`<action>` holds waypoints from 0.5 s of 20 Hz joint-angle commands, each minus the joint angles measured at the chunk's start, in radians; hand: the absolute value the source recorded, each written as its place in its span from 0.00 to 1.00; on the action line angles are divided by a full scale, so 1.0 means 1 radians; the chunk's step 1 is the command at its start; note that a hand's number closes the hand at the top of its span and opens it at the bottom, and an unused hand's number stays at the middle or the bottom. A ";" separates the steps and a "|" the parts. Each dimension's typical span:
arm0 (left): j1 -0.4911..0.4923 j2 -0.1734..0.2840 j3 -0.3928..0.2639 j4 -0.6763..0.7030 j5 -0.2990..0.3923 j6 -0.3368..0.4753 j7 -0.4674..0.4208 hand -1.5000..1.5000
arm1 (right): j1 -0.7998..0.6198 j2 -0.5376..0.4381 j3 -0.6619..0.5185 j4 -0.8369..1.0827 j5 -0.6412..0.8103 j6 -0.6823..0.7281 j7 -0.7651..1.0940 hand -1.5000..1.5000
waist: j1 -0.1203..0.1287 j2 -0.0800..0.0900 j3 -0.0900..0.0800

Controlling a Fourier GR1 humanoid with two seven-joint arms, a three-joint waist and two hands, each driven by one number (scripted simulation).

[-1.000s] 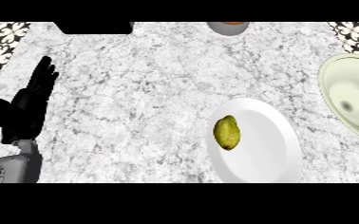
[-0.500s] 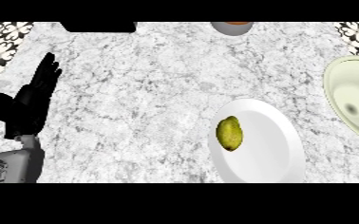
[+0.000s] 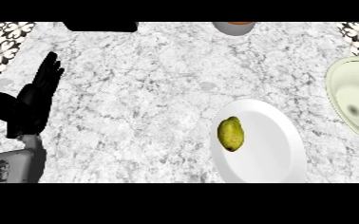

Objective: Pick the cupcake from the plate and place it in the bowl

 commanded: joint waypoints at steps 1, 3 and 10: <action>-0.004 -0.009 -0.008 -0.017 0.006 -0.003 -0.003 0.50 | 0.031 -0.086 0.119 0.091 0.203 -0.038 0.054 1.00 | 0.028 0.011 -0.001; -0.025 -0.008 -0.012 -0.014 -0.009 0.010 0.017 0.50 | -0.012 -0.099 0.080 0.263 0.174 -0.022 0.029 1.00 | 0.018 0.009 0.001; 0.038 -0.011 -0.008 -0.018 0.006 -0.017 -0.029 0.50 | -0.171 -0.110 0.102 0.603 0.177 0.010 -0.180 0.00 | 0.025 0.007 0.002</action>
